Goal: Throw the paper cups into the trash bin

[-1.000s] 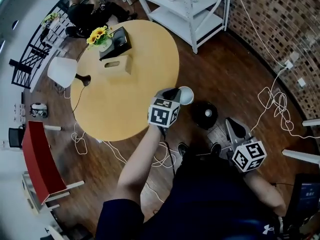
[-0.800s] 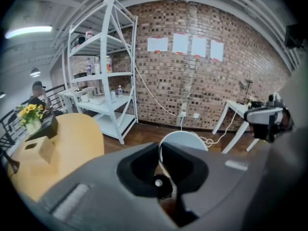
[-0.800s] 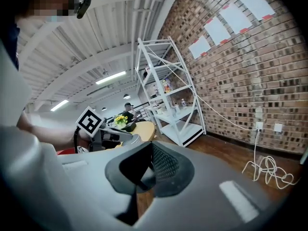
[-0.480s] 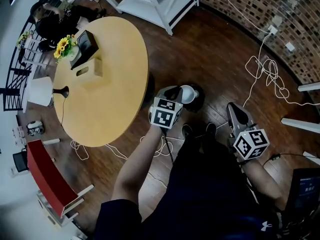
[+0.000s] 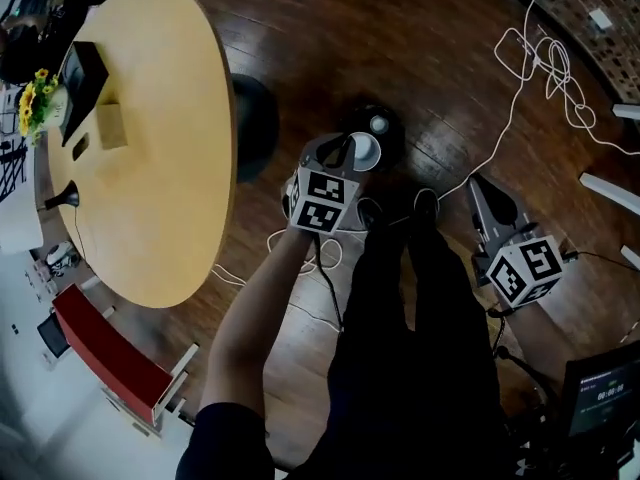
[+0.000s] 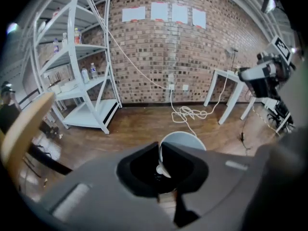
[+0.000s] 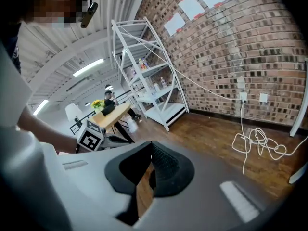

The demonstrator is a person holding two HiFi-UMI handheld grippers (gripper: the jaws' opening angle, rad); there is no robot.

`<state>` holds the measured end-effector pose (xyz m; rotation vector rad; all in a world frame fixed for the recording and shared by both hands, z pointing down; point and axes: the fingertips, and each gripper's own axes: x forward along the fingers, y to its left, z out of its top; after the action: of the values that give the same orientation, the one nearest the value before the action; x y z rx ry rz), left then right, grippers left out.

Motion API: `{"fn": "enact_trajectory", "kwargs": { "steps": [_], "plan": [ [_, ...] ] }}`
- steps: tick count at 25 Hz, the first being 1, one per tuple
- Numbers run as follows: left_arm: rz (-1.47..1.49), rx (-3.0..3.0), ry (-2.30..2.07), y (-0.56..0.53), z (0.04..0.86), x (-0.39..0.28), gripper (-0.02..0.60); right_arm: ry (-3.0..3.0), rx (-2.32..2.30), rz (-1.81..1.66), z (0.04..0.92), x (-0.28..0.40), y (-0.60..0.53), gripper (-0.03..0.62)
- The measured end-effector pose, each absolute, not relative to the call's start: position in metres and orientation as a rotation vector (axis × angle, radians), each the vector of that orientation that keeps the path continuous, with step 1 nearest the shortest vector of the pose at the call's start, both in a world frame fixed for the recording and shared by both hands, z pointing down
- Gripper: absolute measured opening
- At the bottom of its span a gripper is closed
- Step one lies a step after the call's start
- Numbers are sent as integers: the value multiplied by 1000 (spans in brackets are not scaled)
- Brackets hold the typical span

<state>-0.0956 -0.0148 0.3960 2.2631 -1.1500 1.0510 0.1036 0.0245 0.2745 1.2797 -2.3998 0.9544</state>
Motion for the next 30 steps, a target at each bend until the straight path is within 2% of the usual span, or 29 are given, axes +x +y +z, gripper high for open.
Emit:
{"fn": "enact_trajectory", "kwargs": {
  "steps": [8,12,21,30],
  "plan": [
    [1268,2217,-932,-15,630,-81,26,-2245,1313,1069,426,153,29,11],
    [1387,2232,-810,-21,715,-70,26,-2224,1331,1078,476,167,17,11],
    [1703,2166,-342,3,824,-57,25,-2311,1339,1084,497,156,-10,11],
    [1790,2180,-143,22,872,-51,26,-2308,1364,1086,513,157,-21,11]
  ]
}}
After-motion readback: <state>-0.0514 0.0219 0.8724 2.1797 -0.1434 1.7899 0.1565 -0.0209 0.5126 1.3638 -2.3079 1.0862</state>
